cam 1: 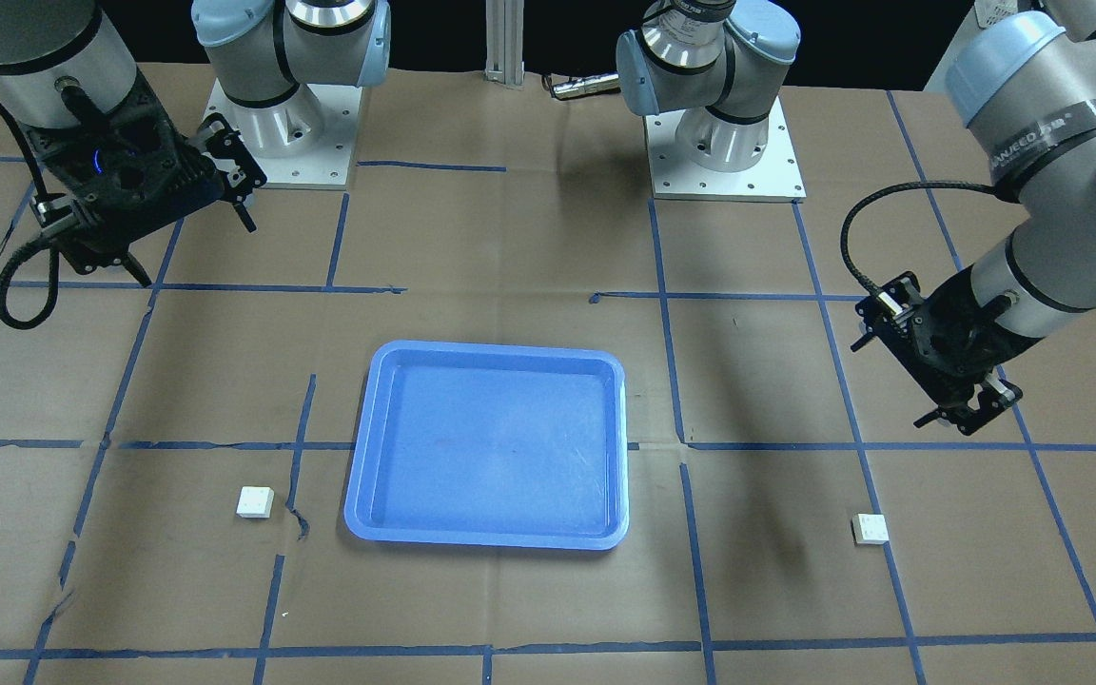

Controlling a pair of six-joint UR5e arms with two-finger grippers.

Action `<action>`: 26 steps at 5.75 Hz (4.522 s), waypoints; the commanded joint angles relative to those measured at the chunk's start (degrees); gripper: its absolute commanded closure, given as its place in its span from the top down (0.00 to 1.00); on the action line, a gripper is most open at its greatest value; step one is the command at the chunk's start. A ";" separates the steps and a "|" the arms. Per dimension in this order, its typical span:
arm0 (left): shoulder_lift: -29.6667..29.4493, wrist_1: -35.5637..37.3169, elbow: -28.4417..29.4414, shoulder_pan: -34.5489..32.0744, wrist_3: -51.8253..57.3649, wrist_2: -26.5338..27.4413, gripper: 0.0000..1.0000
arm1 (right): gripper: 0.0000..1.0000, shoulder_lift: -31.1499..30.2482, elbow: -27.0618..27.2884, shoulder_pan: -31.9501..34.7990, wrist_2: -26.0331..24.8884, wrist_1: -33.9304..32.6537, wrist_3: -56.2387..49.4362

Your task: Assemble white blocks and place on blue tray

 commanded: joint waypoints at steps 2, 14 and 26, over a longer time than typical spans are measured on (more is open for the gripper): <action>-6.88 15.59 -3.12 4.13 21.09 -0.52 0.98 | 1.00 3.78 -0.78 -2.26 0.21 -4.22 -33.35; -18.85 27.68 -5.52 5.81 33.06 -5.18 0.81 | 1.00 25.33 11.86 -14.65 26.91 -28.03 -64.47; -11.30 19.77 -5.59 -16.89 14.05 -12.21 0.00 | 0.34 27.62 18.20 -16.07 27.99 -37.46 -65.96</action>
